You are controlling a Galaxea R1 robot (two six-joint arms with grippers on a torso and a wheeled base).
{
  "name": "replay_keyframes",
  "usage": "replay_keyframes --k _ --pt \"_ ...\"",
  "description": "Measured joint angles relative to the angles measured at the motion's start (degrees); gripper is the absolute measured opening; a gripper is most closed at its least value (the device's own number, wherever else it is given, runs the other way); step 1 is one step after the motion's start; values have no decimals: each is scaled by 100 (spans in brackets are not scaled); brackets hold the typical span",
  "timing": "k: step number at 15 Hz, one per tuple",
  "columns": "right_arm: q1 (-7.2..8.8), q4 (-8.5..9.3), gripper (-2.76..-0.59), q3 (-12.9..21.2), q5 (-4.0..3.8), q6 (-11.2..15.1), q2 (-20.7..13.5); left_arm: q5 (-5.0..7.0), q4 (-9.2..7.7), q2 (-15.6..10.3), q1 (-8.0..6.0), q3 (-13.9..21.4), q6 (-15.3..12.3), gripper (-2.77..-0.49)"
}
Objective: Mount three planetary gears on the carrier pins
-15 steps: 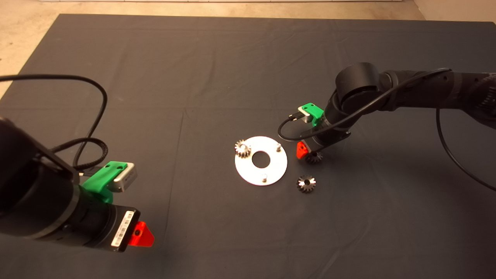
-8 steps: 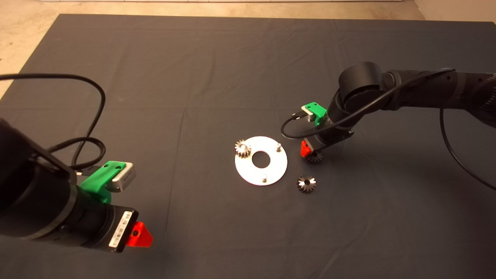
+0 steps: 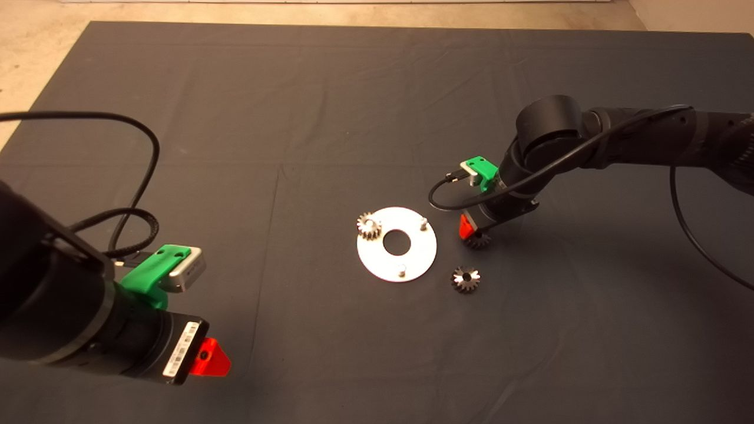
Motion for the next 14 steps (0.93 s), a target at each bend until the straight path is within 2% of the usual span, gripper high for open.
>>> replay_keyframes --k 5,10,11,14 --pt "5 116 -140 -24 -5 179 2 0 0 -148 -2 -2 83 -79" --pt "5 499 -141 -39 -5 427 4 1 0 -161 -2 -2 102 -79" --pt "5 547 -153 -39 -6 449 6 2 -1 -161 -2 0 102 -79" --pt "5 640 -155 -39 -5 488 22 0 -1 -160 -2 0 105 -79"
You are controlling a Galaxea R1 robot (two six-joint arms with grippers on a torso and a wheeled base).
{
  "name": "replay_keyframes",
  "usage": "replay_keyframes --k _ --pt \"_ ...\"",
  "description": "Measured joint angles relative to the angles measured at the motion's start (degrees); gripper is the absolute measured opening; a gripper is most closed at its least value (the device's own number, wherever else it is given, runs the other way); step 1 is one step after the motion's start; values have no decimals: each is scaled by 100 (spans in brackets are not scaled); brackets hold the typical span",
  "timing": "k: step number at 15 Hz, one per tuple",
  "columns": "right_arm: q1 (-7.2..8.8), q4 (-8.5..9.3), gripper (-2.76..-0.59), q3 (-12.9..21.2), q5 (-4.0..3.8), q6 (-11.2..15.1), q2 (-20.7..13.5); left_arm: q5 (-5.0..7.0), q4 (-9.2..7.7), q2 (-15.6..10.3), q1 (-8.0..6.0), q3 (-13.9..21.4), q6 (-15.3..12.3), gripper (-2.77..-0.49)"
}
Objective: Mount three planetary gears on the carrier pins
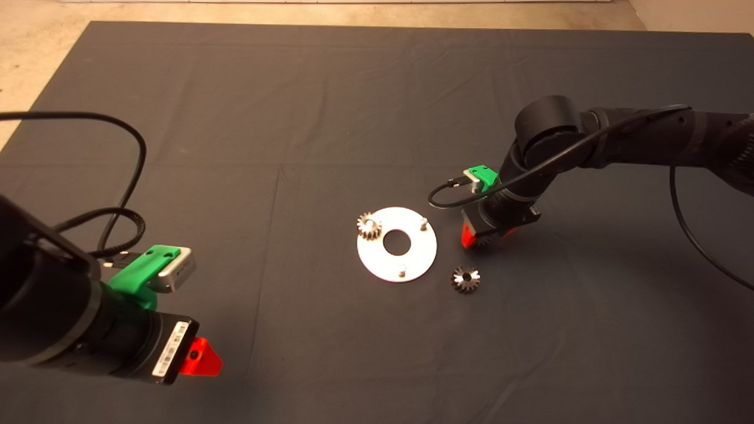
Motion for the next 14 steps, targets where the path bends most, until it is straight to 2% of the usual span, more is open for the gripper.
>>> replay_keyframes --k 3,14 --pt "0 24 -168 0 -1 2 15 0 0 -1 0 -2 0 -79" --pt "-1 -4 -168 2 -1 -63 106 0 0 -5 0 0 17 -79"
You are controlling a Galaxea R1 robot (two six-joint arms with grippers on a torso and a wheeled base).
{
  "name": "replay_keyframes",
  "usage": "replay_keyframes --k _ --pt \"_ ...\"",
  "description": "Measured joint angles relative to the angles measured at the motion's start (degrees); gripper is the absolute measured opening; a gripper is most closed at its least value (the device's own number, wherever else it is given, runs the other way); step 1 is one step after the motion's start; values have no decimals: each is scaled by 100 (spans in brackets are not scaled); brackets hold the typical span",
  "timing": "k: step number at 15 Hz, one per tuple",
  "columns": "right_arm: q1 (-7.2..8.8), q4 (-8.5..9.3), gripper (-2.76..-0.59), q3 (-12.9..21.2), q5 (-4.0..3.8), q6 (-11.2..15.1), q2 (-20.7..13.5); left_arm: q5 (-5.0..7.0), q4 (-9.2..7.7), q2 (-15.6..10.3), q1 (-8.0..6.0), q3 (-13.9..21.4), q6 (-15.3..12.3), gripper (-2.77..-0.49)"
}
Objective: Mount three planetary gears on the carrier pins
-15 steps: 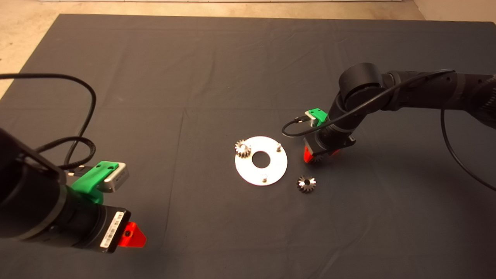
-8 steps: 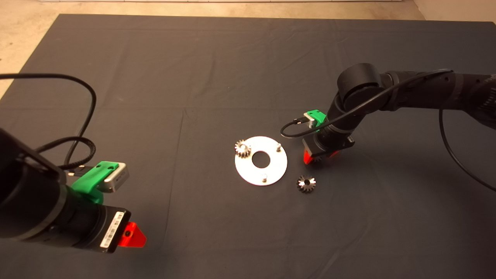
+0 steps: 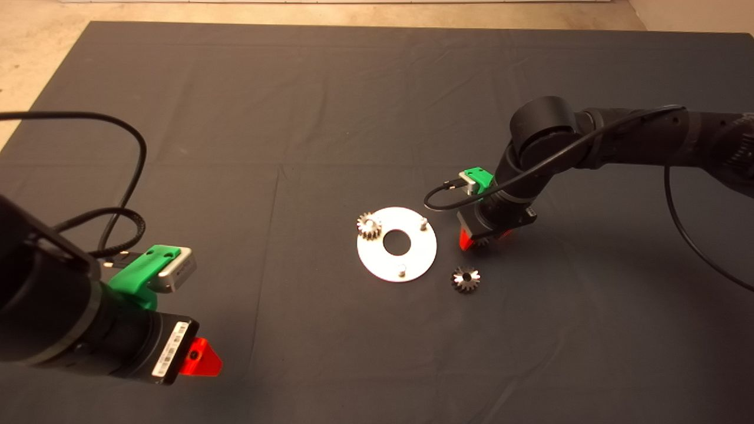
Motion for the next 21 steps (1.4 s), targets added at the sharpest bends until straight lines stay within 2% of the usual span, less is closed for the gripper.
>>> replay_keyframes --k 6,9,13,20,21 --pt "-1 -108 -168 0 -3 -293 57 0 0 -11 0 0 2 -79" --pt "-12 -212 -168 0 -35 -427 84 2 0 -13 0 0 2 -79" --pt "-21 -324 -168 0 -29 -606 84 0 0 -13 -17 0 2 -79" --pt "-128 -576 -168 0 -18 -805 79 0 0 -24 -30 0 2 -79" --pt "-128 -594 -174 0 -18 -822 79 0 1 -25 -30 0 2 -79"
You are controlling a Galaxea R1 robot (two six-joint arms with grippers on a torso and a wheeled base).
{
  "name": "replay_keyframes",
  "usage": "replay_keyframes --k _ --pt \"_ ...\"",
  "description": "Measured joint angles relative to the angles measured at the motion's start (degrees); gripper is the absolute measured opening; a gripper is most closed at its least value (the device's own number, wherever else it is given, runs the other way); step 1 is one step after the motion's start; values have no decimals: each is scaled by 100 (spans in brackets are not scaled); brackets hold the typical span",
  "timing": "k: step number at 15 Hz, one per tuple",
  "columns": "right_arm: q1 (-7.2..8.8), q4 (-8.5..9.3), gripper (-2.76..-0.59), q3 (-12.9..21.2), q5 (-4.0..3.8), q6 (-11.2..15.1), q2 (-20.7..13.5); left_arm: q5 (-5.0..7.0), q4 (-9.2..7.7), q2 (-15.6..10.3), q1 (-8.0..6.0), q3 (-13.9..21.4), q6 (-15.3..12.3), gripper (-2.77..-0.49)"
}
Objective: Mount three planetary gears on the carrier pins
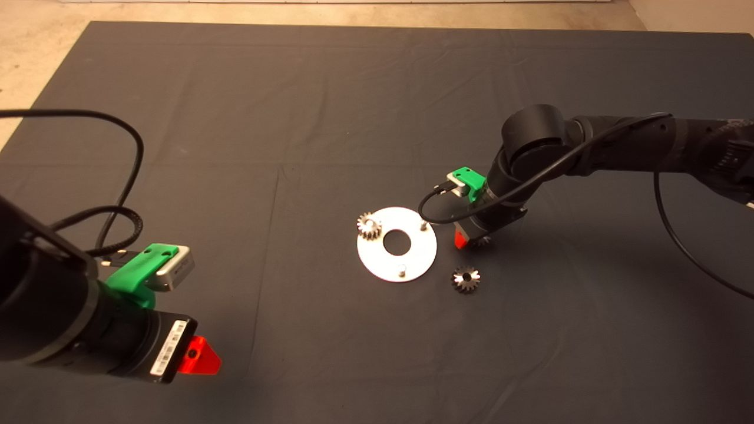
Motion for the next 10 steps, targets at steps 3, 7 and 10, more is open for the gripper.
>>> replay_keyframes --k 3,7,10 --pt "1 -66 -184 0 0 -28 0 0 -1 0 0 0 0 -79" --pt "1 -110 -198 1 -1 -48 -2 0 -1 0 0 0 0 -79" --pt "1 -127 -211 1 -20 -60 -13 0 -1 0 0 2 0 -79"
